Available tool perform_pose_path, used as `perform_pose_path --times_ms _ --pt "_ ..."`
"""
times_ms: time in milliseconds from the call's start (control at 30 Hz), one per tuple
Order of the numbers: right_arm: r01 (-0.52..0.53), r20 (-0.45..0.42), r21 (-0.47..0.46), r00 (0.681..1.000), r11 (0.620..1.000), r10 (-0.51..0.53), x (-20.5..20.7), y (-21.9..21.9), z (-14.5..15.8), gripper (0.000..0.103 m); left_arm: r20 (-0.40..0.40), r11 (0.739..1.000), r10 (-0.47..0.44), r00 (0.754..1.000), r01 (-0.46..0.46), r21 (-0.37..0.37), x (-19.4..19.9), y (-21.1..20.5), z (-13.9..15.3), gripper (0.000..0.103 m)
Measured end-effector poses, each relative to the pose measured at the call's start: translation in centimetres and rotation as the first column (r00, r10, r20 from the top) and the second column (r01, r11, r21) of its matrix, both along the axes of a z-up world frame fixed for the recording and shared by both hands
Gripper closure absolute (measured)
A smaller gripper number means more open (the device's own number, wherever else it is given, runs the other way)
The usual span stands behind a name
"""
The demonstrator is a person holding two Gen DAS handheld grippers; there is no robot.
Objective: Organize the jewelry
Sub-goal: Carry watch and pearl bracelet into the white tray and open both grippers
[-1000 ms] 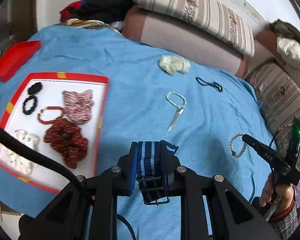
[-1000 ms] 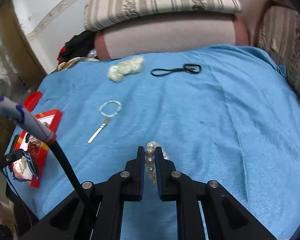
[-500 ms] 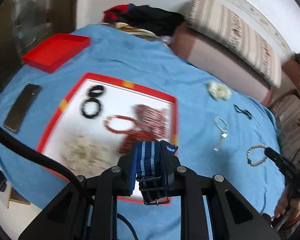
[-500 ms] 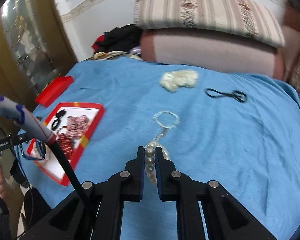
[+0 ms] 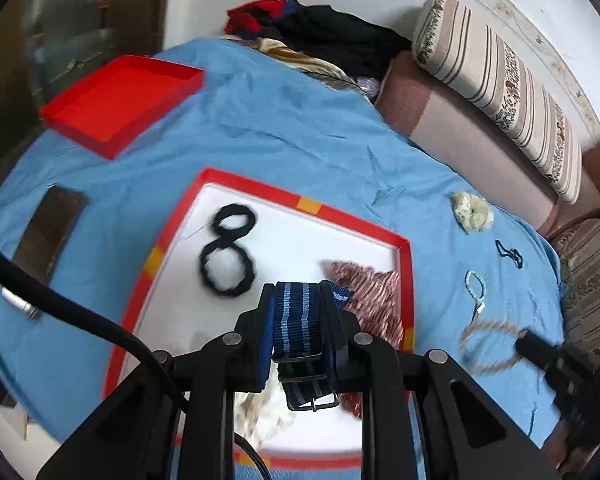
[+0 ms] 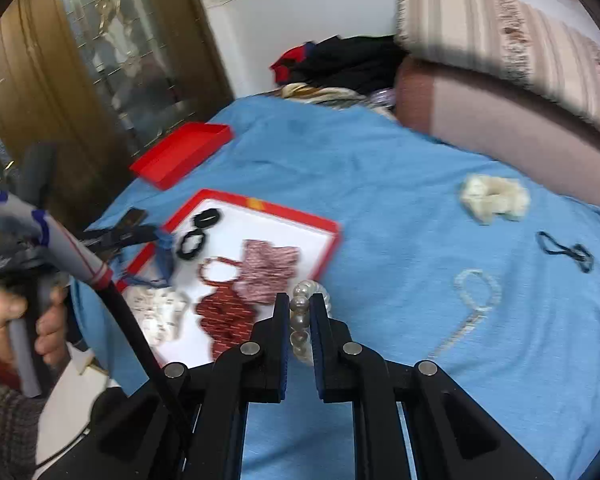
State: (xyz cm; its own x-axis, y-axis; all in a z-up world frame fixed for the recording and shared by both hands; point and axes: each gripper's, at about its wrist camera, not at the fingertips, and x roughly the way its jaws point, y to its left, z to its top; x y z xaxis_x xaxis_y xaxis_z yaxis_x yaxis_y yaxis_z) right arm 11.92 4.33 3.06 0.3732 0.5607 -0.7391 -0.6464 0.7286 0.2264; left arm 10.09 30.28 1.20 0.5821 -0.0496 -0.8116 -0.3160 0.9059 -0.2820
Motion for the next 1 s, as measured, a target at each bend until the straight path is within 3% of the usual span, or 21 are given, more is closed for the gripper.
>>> perform_pose_path --times_ms 133,233,400,633,733,1000 --pt "-0.070 -0.063 0.023 0.995 0.997 0.072 -0.7 3.4 -1.0 0.092 -0.036 0.998 -0.045 0.998 0.044 -0.033 4.0 0.4 -1.6 0.084" --pt "-0.125 -0.105 0.031 0.986 0.992 0.128 -1.4 6.2 -2.0 0.092 -0.068 0.998 -0.058 0.996 0.057 -0.016 6.7 0.8 -2.9 0.084" --pt "-0.215 -0.181 0.088 0.957 0.973 0.228 -2.7 10.3 -3.7 0.092 -0.110 0.998 -0.058 0.992 0.056 -0.020 9.4 1.9 -5.2 0.084" --pt "-0.196 -0.297 0.082 0.931 0.977 0.211 -2.0 11.5 -8.7 0.092 -0.129 0.998 -0.051 0.990 0.054 0.015 10.4 2.6 -6.1 0.083" --pt "-0.186 -0.307 0.053 0.932 0.981 0.193 -2.0 10.8 -10.2 0.092 -0.115 0.997 -0.049 0.992 0.055 0.047 10.2 2.6 -5.7 0.083" --pt "-0.187 -0.237 -0.006 0.955 0.982 0.180 -2.4 9.9 -10.0 0.089 -0.066 0.999 -0.026 0.998 0.029 0.044 9.3 2.6 -4.0 0.062"
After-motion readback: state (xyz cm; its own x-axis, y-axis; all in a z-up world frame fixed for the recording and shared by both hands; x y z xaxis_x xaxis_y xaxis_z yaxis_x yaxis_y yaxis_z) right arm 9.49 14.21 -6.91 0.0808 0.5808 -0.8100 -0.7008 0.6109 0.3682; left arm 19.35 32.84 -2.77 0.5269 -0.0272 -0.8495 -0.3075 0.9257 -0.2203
